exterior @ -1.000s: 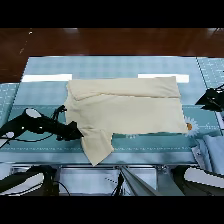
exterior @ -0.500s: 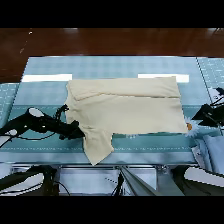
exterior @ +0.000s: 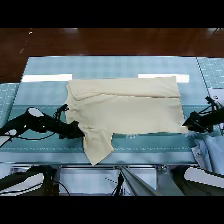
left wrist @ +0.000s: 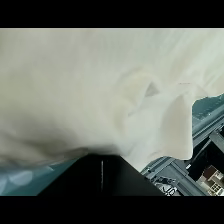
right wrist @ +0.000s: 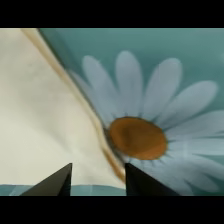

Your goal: Fold the shirts.

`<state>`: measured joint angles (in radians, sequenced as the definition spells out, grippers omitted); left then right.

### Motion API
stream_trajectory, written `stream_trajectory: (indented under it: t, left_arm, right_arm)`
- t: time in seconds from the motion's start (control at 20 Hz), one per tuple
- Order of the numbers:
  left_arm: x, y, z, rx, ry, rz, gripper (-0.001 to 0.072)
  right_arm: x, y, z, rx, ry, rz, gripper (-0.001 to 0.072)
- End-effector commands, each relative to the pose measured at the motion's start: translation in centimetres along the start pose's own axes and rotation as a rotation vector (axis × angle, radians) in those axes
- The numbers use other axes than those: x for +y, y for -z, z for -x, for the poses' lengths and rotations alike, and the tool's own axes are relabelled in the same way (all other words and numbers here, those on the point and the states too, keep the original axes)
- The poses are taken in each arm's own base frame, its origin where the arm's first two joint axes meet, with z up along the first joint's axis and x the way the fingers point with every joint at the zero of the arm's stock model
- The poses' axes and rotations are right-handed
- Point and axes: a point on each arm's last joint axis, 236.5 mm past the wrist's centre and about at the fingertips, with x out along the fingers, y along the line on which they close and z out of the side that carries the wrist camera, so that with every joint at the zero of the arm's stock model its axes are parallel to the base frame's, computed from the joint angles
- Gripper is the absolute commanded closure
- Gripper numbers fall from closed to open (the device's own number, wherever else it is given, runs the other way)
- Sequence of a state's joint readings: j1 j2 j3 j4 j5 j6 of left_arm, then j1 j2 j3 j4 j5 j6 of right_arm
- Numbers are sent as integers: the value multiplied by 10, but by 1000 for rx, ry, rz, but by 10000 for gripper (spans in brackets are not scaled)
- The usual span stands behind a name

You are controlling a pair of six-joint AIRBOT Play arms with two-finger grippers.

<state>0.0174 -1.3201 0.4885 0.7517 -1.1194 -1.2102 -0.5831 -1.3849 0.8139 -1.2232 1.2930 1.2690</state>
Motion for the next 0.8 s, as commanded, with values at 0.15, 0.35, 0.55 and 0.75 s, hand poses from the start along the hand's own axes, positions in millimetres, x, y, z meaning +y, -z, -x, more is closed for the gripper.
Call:
stream_trajectory:
  t: [0.15, 0.35, 0.55, 0.75]
  left_arm:
    - [-33, -50, 37, -139, 15, -110, 686]
    - [-112, -103, 149, -422, 47, -333, 686]
    - [-152, -154, 244, -695, 30, -423, 687]
    - [-122, -195, 189, -526, 57, -331, 686]
  right_arm:
    - [50, -21, -7, -51, 59, 184, 687]
    - [98, -76, 96, -370, 66, 305, 689]
    - [154, -126, 162, -668, -63, 316, 691]
    - [169, -172, 124, -717, -60, 319, 691]
